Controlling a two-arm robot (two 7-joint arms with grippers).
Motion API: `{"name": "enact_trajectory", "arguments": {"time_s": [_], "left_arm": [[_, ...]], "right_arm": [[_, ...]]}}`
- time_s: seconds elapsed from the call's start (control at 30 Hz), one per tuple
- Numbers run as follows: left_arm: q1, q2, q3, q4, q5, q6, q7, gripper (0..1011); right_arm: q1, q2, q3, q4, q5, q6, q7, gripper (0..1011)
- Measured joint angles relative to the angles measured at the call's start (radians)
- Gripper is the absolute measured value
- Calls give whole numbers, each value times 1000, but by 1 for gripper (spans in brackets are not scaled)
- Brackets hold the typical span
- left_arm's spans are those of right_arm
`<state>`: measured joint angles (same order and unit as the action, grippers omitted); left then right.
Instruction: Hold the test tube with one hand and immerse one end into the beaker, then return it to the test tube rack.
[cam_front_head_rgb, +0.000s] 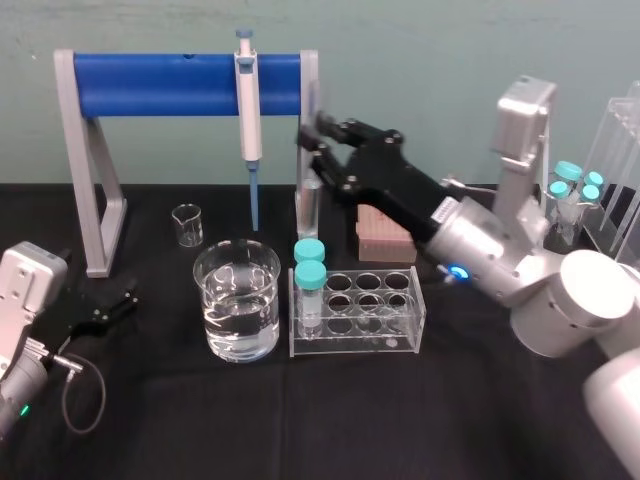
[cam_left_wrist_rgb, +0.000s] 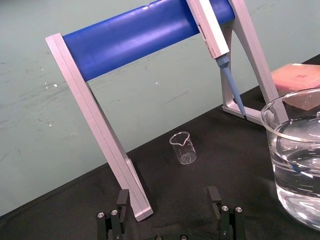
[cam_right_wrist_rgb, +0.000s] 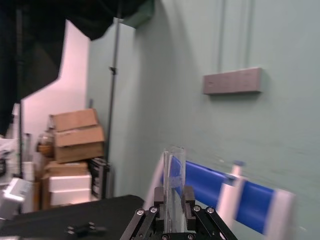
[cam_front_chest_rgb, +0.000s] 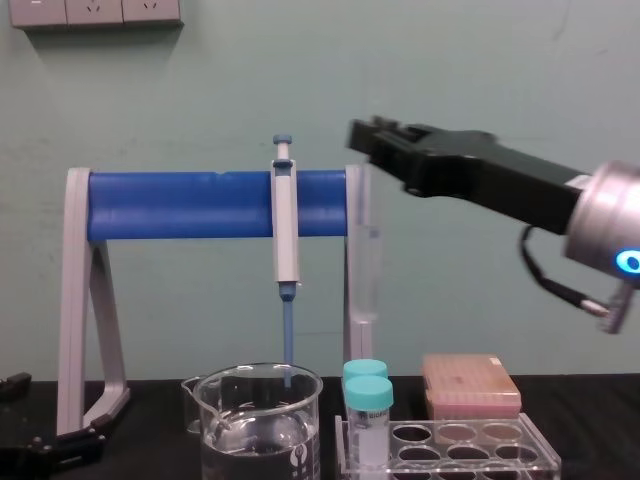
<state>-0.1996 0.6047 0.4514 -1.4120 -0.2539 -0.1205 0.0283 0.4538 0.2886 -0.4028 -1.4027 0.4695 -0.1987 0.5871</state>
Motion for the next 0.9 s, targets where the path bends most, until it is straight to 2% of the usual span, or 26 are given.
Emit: {"name": "enact_trajectory", "arguments": {"time_s": [0.2,0.4,0.9], "left_arm": [[0,0,0,0,0,0,0,1000],[0,0,0,0,0,0,0,1000],[0,0,0,0,0,0,0,1000]], "right_arm": [[41,-33,-48,47,21,-12,50,228],[82,-64,-94,125,34,-19,84,228],[151,-130,-144,310,46,-31,120,228]]}}
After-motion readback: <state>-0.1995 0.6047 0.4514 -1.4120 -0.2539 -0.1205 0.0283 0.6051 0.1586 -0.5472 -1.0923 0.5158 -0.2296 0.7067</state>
